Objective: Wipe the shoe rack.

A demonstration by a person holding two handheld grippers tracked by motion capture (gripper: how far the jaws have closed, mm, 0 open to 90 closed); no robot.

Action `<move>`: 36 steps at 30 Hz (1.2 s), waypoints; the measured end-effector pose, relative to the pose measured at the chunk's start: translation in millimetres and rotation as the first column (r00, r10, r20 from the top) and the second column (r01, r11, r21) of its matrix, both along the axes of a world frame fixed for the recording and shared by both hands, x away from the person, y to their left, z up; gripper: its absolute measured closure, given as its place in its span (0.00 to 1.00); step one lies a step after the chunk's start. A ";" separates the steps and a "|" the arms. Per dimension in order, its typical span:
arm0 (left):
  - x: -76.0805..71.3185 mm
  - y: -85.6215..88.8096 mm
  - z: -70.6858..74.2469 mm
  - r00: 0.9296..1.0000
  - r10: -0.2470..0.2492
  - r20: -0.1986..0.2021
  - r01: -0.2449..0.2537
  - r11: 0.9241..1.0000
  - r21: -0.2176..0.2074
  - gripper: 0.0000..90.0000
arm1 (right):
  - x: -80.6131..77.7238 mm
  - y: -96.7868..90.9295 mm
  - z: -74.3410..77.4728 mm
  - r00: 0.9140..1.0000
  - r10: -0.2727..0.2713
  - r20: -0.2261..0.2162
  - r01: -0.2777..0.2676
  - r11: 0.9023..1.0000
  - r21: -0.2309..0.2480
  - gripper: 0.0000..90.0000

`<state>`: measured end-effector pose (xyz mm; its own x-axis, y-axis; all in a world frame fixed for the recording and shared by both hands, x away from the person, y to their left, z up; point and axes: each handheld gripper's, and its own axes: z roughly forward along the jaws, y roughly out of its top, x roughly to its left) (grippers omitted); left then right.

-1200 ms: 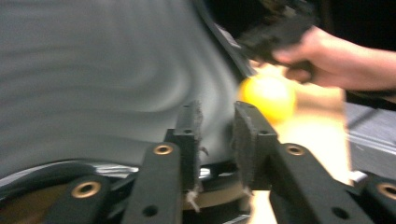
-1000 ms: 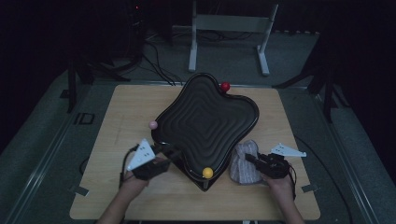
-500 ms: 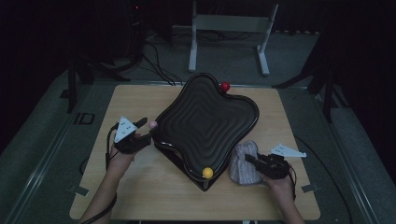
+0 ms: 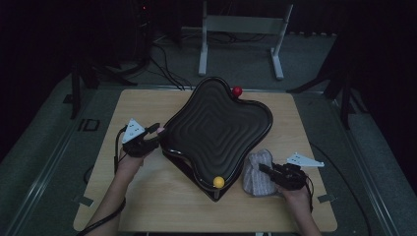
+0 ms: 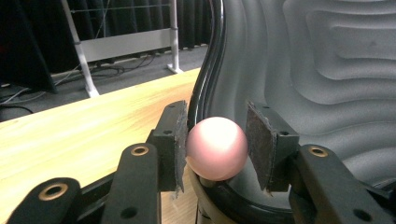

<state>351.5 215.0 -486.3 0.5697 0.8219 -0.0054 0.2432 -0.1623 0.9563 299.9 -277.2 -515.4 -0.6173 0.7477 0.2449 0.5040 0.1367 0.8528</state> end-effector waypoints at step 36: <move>-17.9 -3.9 -7.2 0.998 -0.059 0.004 0.059 0.998 -0.015 0.66 | -75.9 39.1 76.0 0.965 0.222 0.139 -0.236 0.967 0.094 0.79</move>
<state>333.6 211.1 -493.5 0.6171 0.7867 -0.0150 0.2300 -0.1621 0.9596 224.0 -238.1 -439.4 -0.8000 0.5557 0.2264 0.3576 0.1386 0.9235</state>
